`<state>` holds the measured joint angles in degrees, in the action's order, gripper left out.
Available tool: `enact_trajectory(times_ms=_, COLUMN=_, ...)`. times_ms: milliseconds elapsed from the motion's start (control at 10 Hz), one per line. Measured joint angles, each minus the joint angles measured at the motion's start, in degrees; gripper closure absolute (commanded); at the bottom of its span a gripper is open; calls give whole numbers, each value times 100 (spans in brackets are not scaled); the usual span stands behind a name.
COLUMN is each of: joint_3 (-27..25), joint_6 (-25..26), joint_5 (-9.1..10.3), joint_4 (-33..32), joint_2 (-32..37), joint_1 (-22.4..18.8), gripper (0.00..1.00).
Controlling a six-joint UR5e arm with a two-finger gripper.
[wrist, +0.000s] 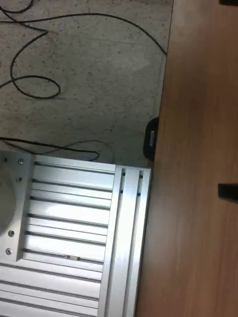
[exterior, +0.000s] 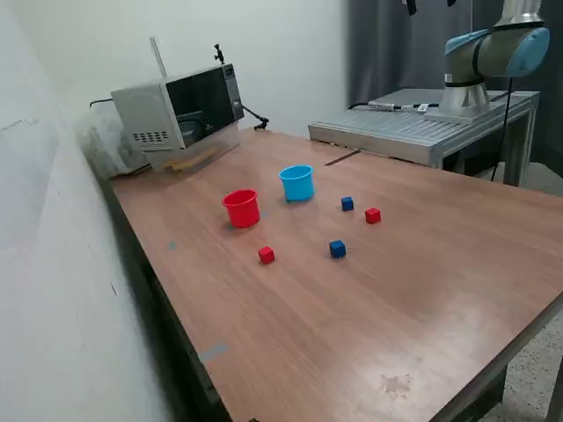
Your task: Place red objects in the red bin, and blue objects in the blue bin.
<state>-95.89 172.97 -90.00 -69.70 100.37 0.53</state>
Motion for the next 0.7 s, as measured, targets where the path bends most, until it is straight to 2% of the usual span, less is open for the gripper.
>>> enact_trajectory(times_ms=300, joint_3=4, joint_6=-3, joint_5=6, joint_4=-54, joint_2=13, joint_1=37, gripper=0)
enact_trajectory(times_ms=700, joint_3=126, joint_6=153, joint_5=7, joint_4=-914, joint_2=-99, joint_1=198, gripper=0)
